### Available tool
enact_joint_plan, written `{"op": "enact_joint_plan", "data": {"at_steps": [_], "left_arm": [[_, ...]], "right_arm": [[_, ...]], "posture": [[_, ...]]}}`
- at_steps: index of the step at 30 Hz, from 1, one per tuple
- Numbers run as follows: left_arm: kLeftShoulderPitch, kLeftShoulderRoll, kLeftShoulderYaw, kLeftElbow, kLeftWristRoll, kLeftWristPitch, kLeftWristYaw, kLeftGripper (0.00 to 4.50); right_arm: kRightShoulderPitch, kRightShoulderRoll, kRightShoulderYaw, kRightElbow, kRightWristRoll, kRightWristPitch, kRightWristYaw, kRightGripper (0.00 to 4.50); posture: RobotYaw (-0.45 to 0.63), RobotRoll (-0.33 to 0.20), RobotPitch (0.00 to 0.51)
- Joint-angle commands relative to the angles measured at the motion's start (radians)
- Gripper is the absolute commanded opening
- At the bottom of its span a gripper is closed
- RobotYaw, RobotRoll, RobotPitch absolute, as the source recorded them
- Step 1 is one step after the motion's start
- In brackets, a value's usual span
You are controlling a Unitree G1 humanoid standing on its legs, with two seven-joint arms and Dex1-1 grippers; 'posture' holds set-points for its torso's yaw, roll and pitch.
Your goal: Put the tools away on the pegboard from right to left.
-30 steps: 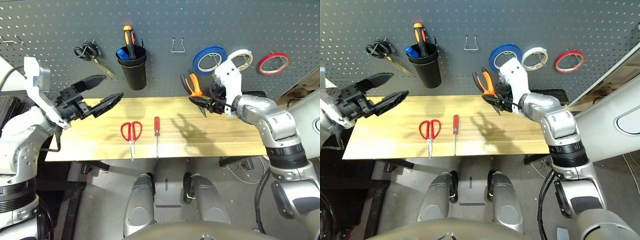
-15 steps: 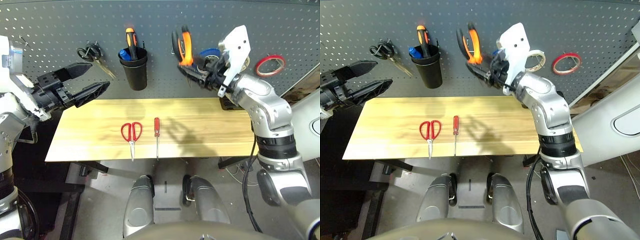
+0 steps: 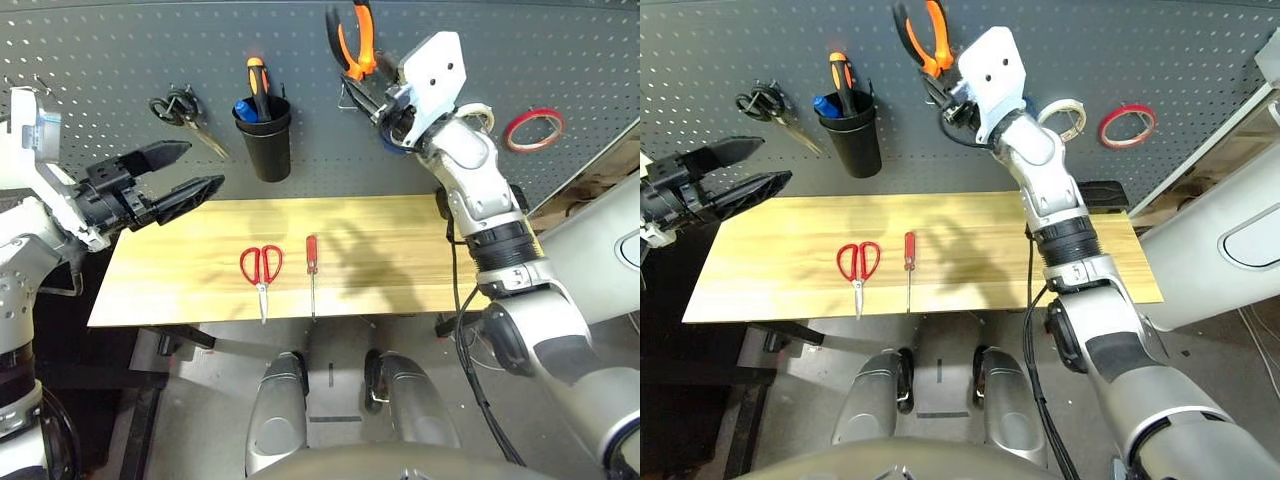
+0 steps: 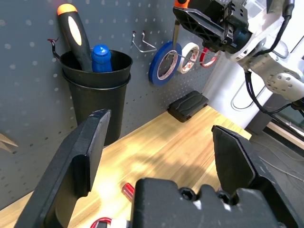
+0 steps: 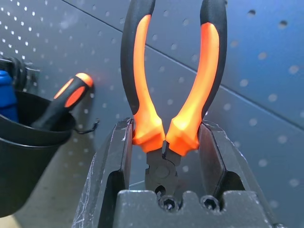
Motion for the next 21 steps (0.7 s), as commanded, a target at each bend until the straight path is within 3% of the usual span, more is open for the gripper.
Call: {"op": "enact_joint_plan", "data": {"at_steps": [1,21], "left_arm": [[0.017,-0.007,-0.004,-0.025,-0.001,0.004,0.006,4.5],[0.043,-0.041,-0.028,-0.097,-0.039,0.047,0.036,4.5]], "right_arm": [[-0.037,0.009,0.008,0.073,-0.025,-0.087,-0.018,2.1],[-0.151,0.029,-0.001,0.43,-0.086,-0.275,-0.085,2.1]], "posture": [[0.1,0.0,0.08],[0.11,0.0,0.135]]}}
